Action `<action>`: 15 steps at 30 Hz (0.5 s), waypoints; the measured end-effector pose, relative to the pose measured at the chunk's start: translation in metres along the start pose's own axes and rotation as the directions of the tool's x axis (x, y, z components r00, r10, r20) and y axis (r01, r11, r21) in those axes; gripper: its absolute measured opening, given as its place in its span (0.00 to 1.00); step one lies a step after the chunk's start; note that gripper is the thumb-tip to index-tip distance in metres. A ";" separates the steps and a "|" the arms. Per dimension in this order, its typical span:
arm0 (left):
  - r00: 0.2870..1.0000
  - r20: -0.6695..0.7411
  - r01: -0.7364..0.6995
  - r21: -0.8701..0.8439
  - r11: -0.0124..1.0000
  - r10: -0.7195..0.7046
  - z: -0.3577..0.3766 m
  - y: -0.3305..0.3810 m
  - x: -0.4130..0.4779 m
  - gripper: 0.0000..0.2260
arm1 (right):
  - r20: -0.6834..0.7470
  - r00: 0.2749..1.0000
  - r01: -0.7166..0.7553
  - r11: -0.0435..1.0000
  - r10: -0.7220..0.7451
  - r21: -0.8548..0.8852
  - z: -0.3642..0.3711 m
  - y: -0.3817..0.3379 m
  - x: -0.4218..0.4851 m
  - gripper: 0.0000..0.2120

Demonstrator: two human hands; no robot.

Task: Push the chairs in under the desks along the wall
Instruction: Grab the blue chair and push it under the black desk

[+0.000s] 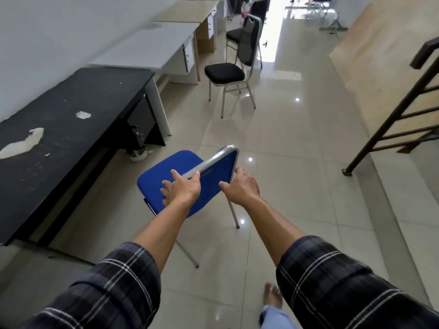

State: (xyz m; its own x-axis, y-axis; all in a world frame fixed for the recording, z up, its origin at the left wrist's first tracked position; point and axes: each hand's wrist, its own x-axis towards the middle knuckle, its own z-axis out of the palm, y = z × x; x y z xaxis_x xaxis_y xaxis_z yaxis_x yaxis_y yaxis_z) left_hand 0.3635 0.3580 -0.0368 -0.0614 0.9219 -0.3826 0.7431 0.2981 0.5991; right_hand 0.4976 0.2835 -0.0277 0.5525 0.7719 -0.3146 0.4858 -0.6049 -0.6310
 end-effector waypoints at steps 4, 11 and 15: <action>0.987 -0.090 0.133 -0.026 0.991 -0.135 0.020 0.029 0.038 0.36 | 0.026 0.995 0.095 0.995 -0.096 0.044 -0.013 -0.011 0.071 0.31; 0.834 -0.469 0.361 0.066 0.930 -0.290 0.053 0.043 0.057 0.25 | 0.185 0.968 0.170 0.985 -0.168 0.004 -0.030 -0.007 0.162 0.31; 0.619 -0.494 0.464 -0.398 0.791 -0.611 0.056 0.049 0.063 0.31 | 0.356 0.930 0.080 0.996 -0.090 0.043 -0.023 -0.009 0.185 0.31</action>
State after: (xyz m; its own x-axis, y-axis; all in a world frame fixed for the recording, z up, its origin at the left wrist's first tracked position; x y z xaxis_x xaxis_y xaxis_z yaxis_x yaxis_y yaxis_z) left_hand 0.4336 0.4166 -0.0705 -0.8212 0.5101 -0.2557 0.2942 0.7624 0.5763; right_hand 0.6107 0.4274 -0.0642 0.2286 0.8422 -0.4883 0.4986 -0.5321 -0.6844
